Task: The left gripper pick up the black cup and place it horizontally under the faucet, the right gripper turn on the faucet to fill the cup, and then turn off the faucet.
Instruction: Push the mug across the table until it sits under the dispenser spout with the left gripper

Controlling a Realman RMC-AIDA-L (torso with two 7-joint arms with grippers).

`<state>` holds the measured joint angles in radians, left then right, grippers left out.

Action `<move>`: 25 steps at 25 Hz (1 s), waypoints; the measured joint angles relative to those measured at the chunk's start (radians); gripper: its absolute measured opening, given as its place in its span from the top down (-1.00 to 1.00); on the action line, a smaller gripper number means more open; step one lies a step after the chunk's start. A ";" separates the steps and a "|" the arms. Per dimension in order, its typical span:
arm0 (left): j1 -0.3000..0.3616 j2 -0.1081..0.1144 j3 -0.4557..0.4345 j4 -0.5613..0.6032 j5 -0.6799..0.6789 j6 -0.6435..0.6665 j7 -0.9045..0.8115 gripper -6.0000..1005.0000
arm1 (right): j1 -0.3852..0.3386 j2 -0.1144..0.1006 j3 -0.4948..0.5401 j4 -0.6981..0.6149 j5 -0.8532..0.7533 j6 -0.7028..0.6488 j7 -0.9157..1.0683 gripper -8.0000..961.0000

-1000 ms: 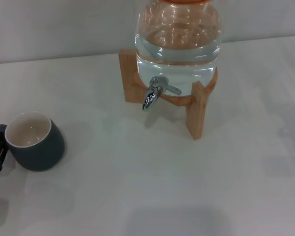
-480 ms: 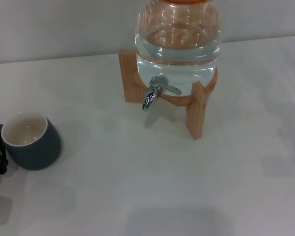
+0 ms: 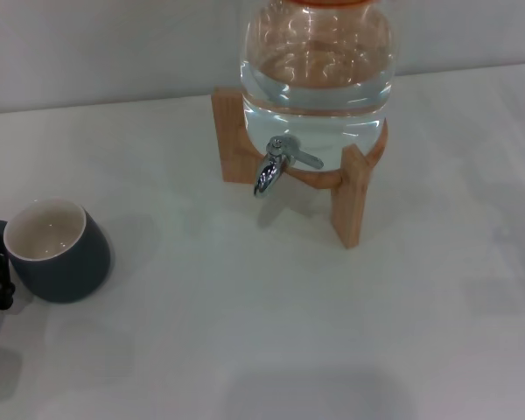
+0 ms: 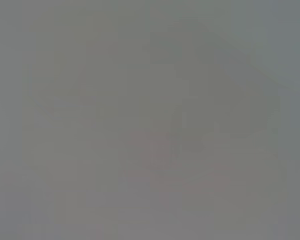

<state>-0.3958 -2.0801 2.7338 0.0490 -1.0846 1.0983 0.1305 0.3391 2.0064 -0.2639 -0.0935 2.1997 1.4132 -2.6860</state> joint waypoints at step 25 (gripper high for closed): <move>-0.011 0.000 -0.004 -0.003 0.007 -0.029 -0.005 0.77 | 0.000 0.001 -0.005 0.000 0.000 0.001 0.000 -0.78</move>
<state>-0.4069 -2.0799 2.7295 0.0458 -1.0773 1.0696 0.1258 0.3390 2.0077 -0.2687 -0.0936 2.1997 1.4143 -2.6860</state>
